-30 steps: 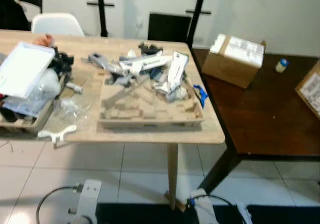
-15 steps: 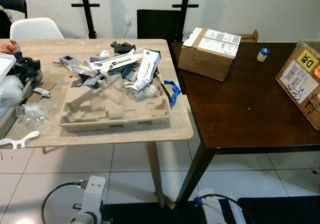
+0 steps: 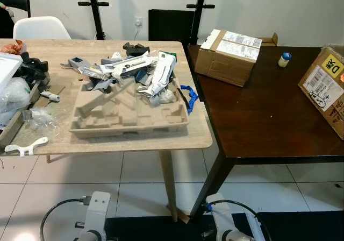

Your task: Picking trash to rubbish bin

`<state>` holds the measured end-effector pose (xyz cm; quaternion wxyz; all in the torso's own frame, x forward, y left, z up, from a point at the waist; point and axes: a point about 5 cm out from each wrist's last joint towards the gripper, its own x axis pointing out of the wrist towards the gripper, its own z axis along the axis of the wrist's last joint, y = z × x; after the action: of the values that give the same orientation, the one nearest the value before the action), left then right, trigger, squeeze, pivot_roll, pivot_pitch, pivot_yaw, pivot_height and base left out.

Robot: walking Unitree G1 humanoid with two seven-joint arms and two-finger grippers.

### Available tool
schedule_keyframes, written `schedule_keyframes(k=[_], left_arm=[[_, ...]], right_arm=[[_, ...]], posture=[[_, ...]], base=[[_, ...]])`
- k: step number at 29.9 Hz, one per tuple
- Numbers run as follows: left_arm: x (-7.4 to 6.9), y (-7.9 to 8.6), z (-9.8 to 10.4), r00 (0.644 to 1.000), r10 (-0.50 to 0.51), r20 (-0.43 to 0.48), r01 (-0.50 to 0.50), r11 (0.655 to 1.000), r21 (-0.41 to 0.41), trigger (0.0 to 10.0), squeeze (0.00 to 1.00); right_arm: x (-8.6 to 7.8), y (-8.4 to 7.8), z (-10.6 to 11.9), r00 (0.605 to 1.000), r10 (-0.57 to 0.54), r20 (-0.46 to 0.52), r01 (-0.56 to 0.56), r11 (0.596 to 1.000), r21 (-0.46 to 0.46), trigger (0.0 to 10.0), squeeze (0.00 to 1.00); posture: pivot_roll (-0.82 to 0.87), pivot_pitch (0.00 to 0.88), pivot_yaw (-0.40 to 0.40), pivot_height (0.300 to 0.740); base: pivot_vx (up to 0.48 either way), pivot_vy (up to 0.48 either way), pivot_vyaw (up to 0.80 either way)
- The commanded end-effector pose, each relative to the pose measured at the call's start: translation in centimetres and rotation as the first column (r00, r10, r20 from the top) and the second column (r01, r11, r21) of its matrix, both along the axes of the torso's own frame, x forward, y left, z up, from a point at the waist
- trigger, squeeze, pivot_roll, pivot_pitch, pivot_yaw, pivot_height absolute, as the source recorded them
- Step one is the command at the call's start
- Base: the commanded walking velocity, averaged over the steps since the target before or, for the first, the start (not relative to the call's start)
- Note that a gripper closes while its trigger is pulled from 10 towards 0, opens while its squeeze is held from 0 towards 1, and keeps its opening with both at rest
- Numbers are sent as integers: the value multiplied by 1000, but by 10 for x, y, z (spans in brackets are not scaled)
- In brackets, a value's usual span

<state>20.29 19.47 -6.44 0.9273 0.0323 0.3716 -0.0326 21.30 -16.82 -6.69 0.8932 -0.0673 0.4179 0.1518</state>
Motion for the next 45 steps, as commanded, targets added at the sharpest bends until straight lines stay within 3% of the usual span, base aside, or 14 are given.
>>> schedule_keyframes(k=[1, 3, 10, 15, 17, 21, 26, 28, 29, 34, 35, 37, 44, 45], left_arm=[[-1, 15, 5, 999, -26, 37, 27, 1000, -2, 10000, 0], [0, 27, 11, 996, -61, 69, 62, 998, -8, 10000, 0], [2, 52, 24, 990, -81, 117, 83, 996, -10, 10000, 0], [7, 52, 33, 977, -109, 182, 111, 994, -3, 10000, 0], [14, 42, 49, 940, -204, 274, 222, 974, -35, 10000, 0], [18, 40, 58, 917, -275, 289, 299, 953, -41, 10000, 0], [33, 19, 80, 831, -430, 352, 468, 883, -26, 10000, 0], [41, 0, 93, 757, -527, 385, 583, 812, -34, 10000, 0], [41, 0, 93, 757, -527, 385, 583, 812, -34, 10000, 0], [42, -37, 108, 615, -691, 380, 757, 652, -41, 10000, 0], [42, -37, 108, 615, -691, 380, 757, 652, -41, 10000, 0], [35, -44, 109, 577, -729, 369, 800, 595, -75, 10000, 0], [32, -37, 116, 578, -724, 376, 803, 586, -106, 10000, 0], [31, -39, 132, 572, -698, 432, 810, 564, -162, 10000, 0]], right_arm=[[17, 4, 15, 984, 163, 67, -167, 984, 64, 10000, 0], [27, 4, 26, 949, 298, 99, -306, 949, 81, 10000, 0], [41, -2, 46, 881, 456, 129, -470, 875, 116, 10000, 0], [47, 1, 51, 879, 454, 146, -473, 869, 145, 10000, 0], [51, 7, 56, 861, 487, 150, -508, 840, 189, 10000, 0], [55, 16, 62, 840, 515, 173, -542, 813, 213, 10000, 0], [59, 21, 75, 790, 570, 227, -613, 736, 286, 10000, 0], [57, 12, 77, 789, 570, 227, -614, 734, 291, 10000, 0], [57, 12, 77, 789, 570, 227, -614, 734, 291, 10000, 0], [48, -16, 79, 805, 556, 207, -592, 736, 328, 10000, 0], [48, -16, 79, 805, 556, 207, -592, 736, 328, 10000, 0], [47, -19, 89, 775, 586, 237, -632, 704, 324, 10000, 0], [59, -6, 115, 744, 566, 355, -668, 646, 369, 10000, 0], [61, 0, 135, 695, 597, 401, -719, 572, 395, 10000, 0]], posture=[[18, 54, -36, 740], [18, 53, -38, 740], [28, 56, -50, 740], [26, 62, -51, 740], [22, 74, -56, 740], [18, 85, -68, 740], [38, 100, -60, 740], [15, 92, -37, 740], [15, 92, -37, 740], [6, 108, -1, 740], [6, 108, -1, 740], [-17, 95, 15, 740], [-27, 66, 24, 740], [1, 55, 11, 740]], base=[[0, 0, 0], [0, 0, 0], [0, 111, 0], [0, 192, 0], [0, 0, 0], [0, 0, 0], [0, 0, 0], [0, 0, 0], [0, 0, 0], [0, 0, 0], [0, 0, 0], [0, 0, 0], [0, 0, 0], [0, 0, 0]])
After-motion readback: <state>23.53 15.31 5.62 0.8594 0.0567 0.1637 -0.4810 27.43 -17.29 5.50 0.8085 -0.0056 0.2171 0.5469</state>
